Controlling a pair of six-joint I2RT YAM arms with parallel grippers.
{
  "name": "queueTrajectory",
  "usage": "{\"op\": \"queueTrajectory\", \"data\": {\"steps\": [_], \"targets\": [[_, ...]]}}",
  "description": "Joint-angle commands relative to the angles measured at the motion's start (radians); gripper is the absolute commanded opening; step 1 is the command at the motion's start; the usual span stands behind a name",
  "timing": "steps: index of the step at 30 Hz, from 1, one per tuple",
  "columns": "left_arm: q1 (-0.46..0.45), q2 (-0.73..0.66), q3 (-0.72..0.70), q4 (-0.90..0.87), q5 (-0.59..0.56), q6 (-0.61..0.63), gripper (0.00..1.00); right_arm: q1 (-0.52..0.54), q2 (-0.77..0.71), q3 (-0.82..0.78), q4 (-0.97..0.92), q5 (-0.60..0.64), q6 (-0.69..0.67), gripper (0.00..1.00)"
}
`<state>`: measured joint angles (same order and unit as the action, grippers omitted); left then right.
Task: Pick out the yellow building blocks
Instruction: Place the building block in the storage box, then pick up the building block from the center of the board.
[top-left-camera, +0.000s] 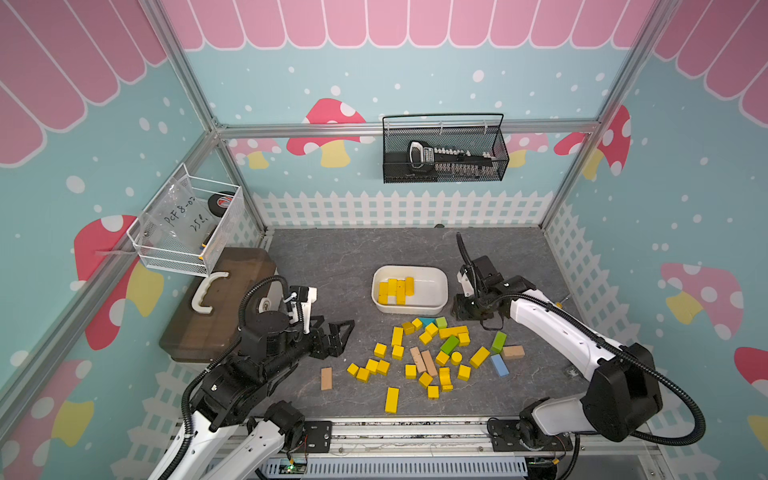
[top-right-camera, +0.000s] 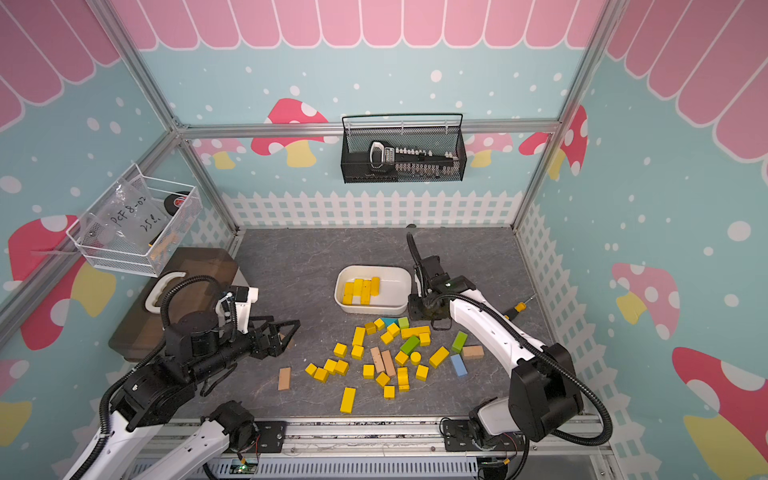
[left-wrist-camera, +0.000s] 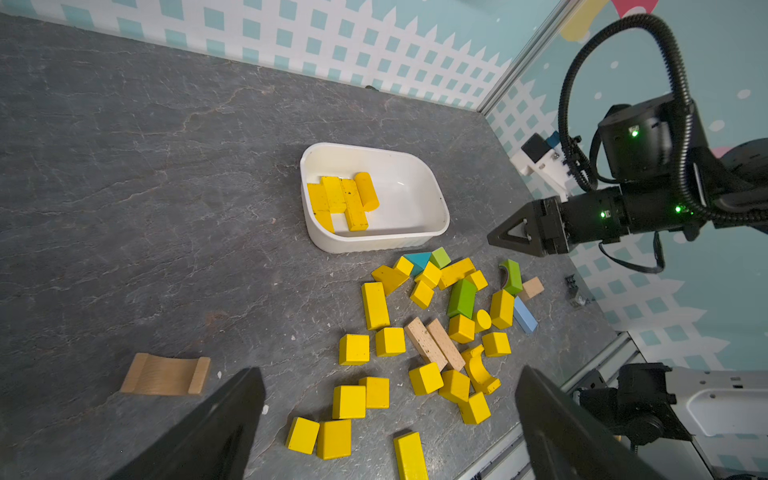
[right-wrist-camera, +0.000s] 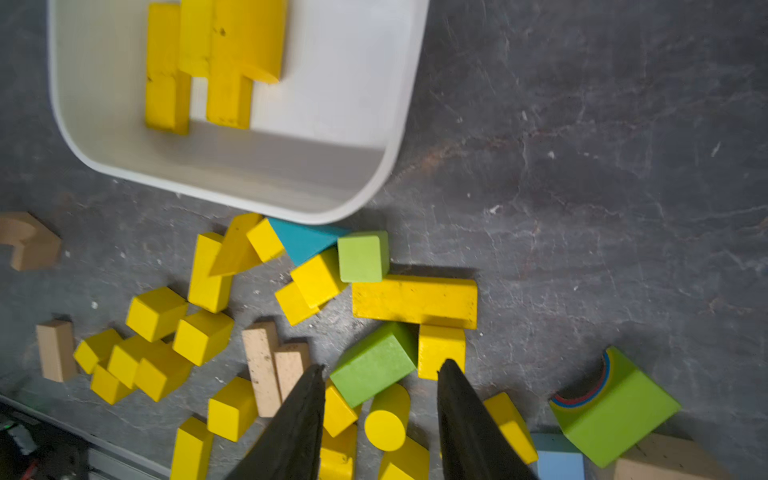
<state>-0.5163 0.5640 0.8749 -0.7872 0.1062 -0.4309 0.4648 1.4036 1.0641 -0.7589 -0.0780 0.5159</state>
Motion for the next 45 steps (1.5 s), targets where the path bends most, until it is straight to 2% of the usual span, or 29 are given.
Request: {"op": "queueTrajectory", "data": {"steps": [1,6,11,15,22,33,45], "targets": [[0.012,0.022,-0.004,0.014,0.019,0.004,0.99,0.004,-0.016,-0.041,-0.025,0.023,-0.116,0.47],[0.015,0.048,-0.001,0.011,0.043,0.004,0.99,0.022,0.022,-0.090,-0.021,0.049,-0.211,0.55],[0.030,0.030,-0.002,0.012,0.023,0.001,0.99,0.073,0.082,-0.095,0.039,0.088,-0.229,0.71],[0.030,0.022,-0.005,0.012,0.012,0.000,0.99,0.108,0.155,-0.068,0.058,0.129,-0.215,0.78],[0.032,0.035,-0.004,0.011,0.017,0.000,0.99,0.112,0.220,-0.058,0.097,0.170,-0.127,0.80],[0.032,0.026,-0.005,0.013,0.010,-0.002,0.99,0.113,0.285,-0.018,0.125,0.127,-0.098,0.83],[0.032,0.017,-0.007,0.012,0.010,-0.002,0.99,0.100,0.349,0.042,0.025,0.300,-0.024,0.84]]}}
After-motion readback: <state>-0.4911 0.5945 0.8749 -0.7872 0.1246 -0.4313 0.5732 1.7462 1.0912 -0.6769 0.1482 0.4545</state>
